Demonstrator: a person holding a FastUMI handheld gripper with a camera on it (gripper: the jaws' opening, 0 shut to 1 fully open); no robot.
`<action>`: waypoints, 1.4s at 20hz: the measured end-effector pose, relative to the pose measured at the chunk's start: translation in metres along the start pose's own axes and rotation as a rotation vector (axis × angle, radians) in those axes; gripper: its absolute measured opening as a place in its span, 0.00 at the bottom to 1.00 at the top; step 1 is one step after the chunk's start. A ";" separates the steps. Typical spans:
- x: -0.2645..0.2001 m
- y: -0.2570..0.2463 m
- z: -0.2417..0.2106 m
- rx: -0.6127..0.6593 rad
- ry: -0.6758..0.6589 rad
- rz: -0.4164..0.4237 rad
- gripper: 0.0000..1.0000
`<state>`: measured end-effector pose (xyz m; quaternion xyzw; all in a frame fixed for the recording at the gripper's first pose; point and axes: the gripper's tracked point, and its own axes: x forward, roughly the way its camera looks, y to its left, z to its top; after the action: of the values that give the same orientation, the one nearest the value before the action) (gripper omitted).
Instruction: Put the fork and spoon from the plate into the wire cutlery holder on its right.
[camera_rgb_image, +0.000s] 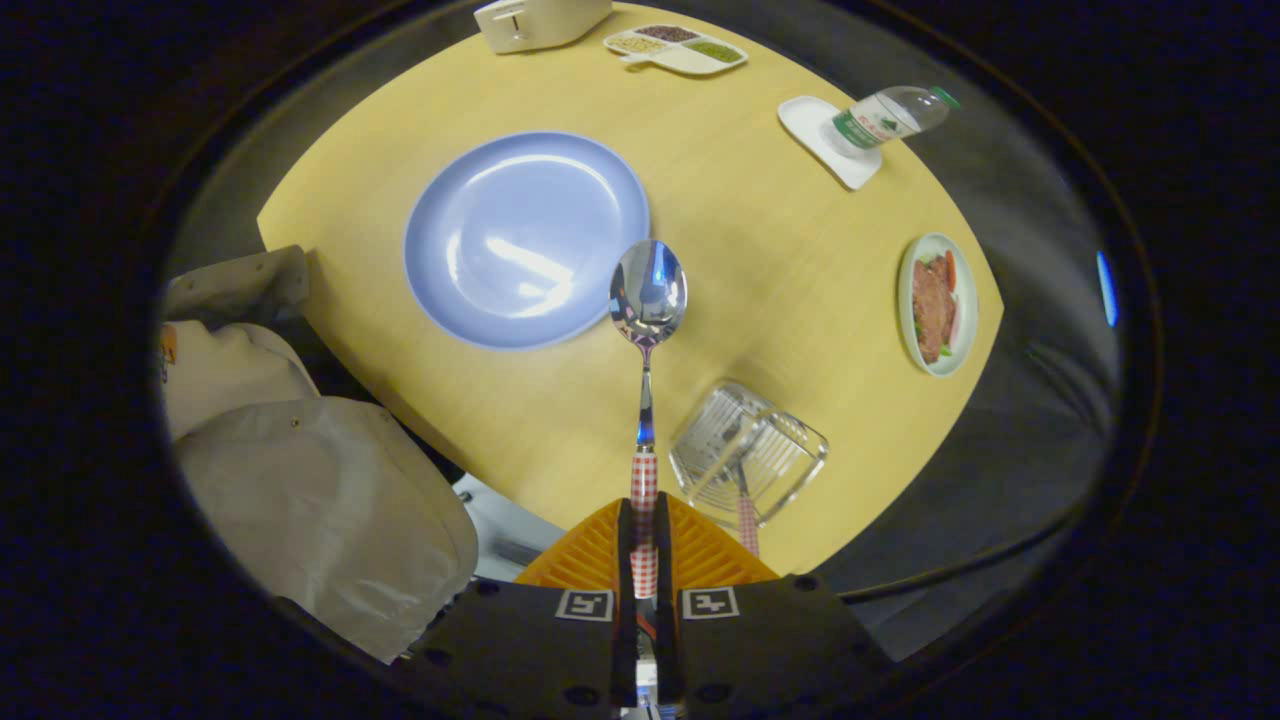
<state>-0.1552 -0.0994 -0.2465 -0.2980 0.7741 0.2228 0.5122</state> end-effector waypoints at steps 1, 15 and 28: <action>-0.004 -0.010 -0.010 0.003 0.023 -0.007 0.11; 0.014 -0.101 -0.084 -0.113 0.428 -0.052 0.11; 0.045 -0.105 -0.054 -0.237 0.558 -0.032 0.16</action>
<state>-0.1317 -0.2207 -0.2726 -0.4176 0.8487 0.2128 0.2450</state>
